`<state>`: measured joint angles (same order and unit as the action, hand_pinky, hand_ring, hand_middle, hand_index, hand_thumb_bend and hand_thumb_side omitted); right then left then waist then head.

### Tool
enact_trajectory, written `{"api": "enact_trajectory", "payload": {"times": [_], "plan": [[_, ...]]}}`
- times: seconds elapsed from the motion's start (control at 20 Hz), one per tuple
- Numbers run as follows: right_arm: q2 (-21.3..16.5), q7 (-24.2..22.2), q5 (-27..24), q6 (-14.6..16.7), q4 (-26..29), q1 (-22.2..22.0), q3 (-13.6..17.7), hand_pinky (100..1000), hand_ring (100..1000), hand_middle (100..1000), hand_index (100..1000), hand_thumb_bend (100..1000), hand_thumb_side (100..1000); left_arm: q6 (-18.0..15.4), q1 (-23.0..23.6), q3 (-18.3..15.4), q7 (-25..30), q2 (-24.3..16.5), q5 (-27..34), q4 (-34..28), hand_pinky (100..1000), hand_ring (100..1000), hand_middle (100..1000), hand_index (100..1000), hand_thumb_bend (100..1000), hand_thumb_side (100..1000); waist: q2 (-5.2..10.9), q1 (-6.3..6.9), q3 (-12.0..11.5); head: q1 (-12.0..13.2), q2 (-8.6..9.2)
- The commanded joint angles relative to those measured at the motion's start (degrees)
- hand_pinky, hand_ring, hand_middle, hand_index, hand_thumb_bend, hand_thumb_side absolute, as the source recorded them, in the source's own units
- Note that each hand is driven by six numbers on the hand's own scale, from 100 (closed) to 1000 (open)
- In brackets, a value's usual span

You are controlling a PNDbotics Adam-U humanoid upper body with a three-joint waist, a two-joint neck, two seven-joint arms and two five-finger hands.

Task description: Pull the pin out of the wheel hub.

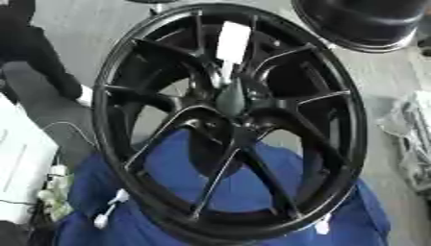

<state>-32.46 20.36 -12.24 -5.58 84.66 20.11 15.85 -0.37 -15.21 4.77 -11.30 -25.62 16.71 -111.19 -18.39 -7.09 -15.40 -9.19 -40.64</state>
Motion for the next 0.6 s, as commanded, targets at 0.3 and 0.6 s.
{"api": "enact_trajectory", "payload": {"times": [0.3, 0.6], "plan": [[-1.4, 0.4, -0.5, 1.1, 0.7, 0.2, 0.6, 814, 606, 551, 812, 100, 546, -0.1, -1.2, -0.2, 0.2, -1.1, -0.2, -1.2, 748, 710, 663, 728, 119, 786, 1.07, 0.72, -0.1, 0.1, 0.20], [-1.5, 0.2, -0.2, 0.9, 0.6, 0.1, 0.4, 813, 603, 548, 810, 100, 543, 0.2, -5.4, 0.7, 1.4, -4.6, 0.0, -2.7, 752, 714, 666, 729, 100, 703, 1.69, 1.11, -0.2, 0.1, 0.02]]}}
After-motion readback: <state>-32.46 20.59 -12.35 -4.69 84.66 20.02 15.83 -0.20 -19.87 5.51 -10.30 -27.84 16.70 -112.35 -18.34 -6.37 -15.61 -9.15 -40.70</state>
